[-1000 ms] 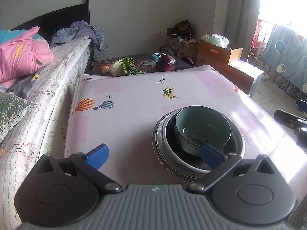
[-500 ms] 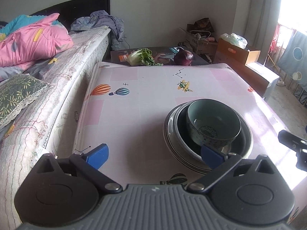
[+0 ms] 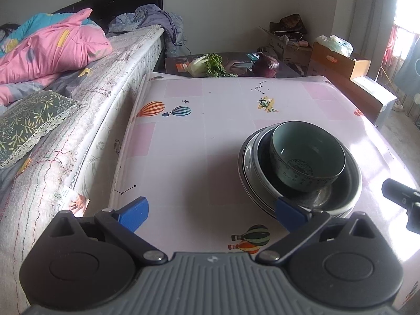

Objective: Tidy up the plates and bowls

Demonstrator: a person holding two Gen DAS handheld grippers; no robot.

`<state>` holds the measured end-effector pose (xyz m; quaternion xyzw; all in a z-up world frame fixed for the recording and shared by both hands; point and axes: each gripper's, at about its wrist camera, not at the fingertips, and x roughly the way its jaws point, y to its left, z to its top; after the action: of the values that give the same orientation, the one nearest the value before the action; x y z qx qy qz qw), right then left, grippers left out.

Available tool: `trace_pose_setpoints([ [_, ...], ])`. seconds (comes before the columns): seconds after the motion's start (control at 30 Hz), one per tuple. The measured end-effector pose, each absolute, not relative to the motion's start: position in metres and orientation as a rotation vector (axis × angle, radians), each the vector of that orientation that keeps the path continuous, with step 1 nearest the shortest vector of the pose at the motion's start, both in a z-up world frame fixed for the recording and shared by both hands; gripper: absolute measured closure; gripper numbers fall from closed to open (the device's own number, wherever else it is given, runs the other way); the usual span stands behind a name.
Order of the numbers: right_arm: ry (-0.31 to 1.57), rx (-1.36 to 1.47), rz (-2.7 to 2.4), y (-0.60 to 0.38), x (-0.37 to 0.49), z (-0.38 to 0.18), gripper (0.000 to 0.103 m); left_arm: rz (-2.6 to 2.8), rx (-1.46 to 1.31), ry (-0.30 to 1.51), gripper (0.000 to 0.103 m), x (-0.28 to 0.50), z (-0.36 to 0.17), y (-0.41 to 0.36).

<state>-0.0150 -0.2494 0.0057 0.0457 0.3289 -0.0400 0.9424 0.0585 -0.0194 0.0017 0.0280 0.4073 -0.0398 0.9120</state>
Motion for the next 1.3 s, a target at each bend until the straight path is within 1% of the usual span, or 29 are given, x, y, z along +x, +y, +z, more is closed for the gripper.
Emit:
trace_pose_setpoints([
  [0.3, 0.715, 0.196, 0.007, -0.253, -0.009, 0.003, 0.001, -0.066, 0.049, 0.887, 0.000, 0.063, -0.003, -0.017],
  [0.7, 0.761, 0.179, 0.029, -0.244, -0.001, -0.003, 0.001, -0.060, 0.065, 0.904, 0.000, 0.065, -0.004, -0.020],
  [1.3, 0.777, 0.155, 0.026, -0.240, 0.004, -0.005, 0.001, -0.078, 0.073, 0.923, 0.000, 0.065, -0.006, -0.024],
])
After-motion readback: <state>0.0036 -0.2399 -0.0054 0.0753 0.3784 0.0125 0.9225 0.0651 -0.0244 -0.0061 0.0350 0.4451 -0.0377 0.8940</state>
